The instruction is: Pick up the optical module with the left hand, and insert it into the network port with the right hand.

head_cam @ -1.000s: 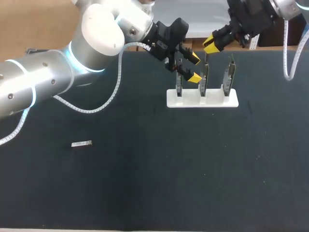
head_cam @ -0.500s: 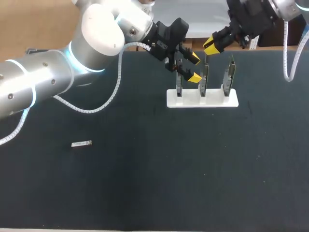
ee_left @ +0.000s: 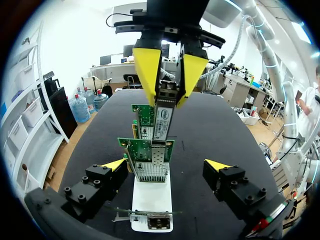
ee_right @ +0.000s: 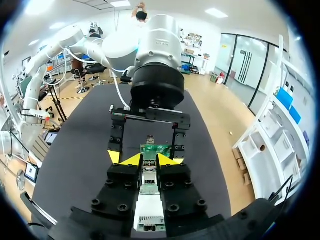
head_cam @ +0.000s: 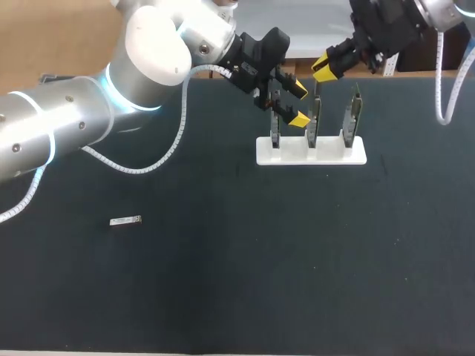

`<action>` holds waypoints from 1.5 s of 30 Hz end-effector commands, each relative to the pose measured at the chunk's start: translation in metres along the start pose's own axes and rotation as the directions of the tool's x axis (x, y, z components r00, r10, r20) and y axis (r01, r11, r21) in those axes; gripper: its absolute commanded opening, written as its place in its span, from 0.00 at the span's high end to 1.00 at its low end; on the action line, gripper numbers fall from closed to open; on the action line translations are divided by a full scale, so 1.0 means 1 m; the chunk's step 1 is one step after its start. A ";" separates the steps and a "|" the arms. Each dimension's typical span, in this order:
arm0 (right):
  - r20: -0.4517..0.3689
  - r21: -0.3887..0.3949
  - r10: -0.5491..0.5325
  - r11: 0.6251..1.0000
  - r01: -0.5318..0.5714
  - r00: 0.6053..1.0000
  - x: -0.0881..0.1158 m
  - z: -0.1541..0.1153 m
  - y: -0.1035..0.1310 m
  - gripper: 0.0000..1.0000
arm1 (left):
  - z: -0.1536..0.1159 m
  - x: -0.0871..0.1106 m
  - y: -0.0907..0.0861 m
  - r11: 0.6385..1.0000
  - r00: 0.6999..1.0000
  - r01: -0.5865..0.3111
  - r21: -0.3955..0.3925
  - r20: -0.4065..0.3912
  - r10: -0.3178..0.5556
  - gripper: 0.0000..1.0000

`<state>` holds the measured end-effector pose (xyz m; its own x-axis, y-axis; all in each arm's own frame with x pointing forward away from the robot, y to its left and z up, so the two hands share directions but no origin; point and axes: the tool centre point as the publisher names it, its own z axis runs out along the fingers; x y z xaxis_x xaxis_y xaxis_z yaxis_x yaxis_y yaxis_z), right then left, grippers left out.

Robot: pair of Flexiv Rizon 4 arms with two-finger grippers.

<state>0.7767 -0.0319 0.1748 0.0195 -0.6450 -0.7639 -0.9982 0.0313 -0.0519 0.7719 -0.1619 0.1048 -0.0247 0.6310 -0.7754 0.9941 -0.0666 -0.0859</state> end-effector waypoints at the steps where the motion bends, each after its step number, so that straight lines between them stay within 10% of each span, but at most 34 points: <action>1: -0.004 0.006 0.003 1.000 -0.003 1.000 0.001 0.001 0.003 1.00 | 0.000 -0.001 0.002 1.000 1.000 0.001 0.005 -0.005 -0.001 0.00; 45: -0.013 -0.006 0.055 0.998 -0.055 0.998 0.004 0.003 -0.001 1.00 | 0.000 -0.001 0.002 1.000 1.000 0.001 0.005 -0.005 -0.001 0.00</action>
<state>0.7762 -0.0319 0.1713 -0.0344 -0.6522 -0.7573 -0.9979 0.0641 -0.0098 0.7719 -0.1619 0.1048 -0.0247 0.6310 -0.7754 0.9941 -0.0666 -0.0859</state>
